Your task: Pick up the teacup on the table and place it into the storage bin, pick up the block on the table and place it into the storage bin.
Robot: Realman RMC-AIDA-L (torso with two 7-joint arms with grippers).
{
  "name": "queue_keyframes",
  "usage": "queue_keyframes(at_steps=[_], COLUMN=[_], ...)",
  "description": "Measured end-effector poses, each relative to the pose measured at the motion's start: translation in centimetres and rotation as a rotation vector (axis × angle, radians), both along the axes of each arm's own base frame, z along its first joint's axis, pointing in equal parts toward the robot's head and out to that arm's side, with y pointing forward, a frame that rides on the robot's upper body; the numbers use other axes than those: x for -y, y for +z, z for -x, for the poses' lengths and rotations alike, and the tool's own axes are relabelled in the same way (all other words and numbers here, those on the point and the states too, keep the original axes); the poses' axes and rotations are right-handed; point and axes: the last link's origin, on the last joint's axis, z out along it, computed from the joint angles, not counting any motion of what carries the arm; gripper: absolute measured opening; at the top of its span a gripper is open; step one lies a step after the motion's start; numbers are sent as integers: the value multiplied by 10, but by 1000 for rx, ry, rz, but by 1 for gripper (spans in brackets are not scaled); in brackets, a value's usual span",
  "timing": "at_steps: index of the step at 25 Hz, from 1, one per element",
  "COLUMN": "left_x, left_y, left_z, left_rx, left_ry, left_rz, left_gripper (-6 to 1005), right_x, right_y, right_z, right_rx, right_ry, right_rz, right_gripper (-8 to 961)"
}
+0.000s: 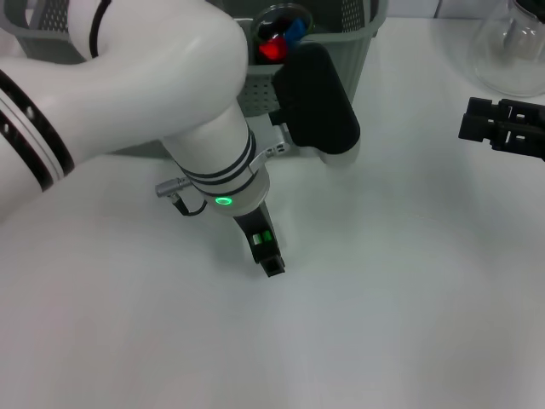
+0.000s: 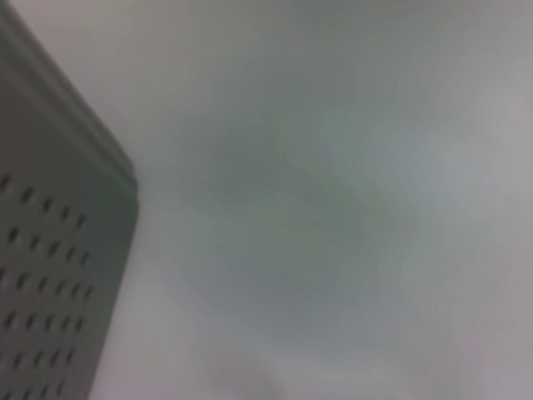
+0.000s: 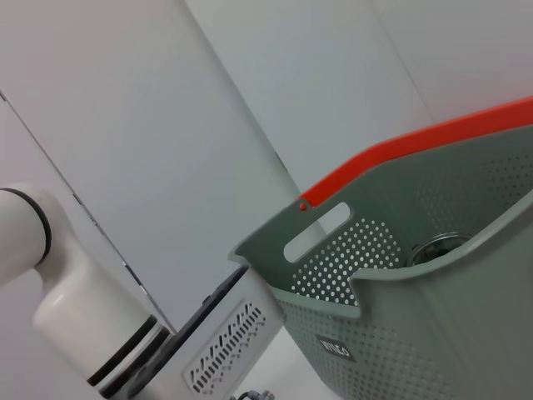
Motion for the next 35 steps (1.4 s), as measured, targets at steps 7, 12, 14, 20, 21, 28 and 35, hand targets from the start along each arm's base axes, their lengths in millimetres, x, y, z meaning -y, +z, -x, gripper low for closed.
queue_keyframes(at_steps=[7,12,14,20,21,28,35], left_x=[0,-1,-2,-1,-1,0,-22], left_y=[-1,-1,-1,4,8,94,216], left_z=[-1,-1,-1,-4,-5,-12,-41], left_rx=[-2,-5,-8,3,17,356,849], left_ry=[-11,-9,-3,15,25,194,131], left_rz=[0,-8,-14,-21,-28,-129,-283], left_gripper=[806,708,552,412,412,412,411], right_x=[0,0,0,0,0,-1,-4], right_y=[0,1,2,3,4,7,9], right_z=[0,-1,-1,-1,-1,-1,-1], right_rx=[0,1,2,3,3,2,5], right_ry=[0,-1,-1,1,2,5,9], right_rz=[0,-4,-7,-10,-10,-23,-40], right_gripper=[699,699,699,699,699,699,699])
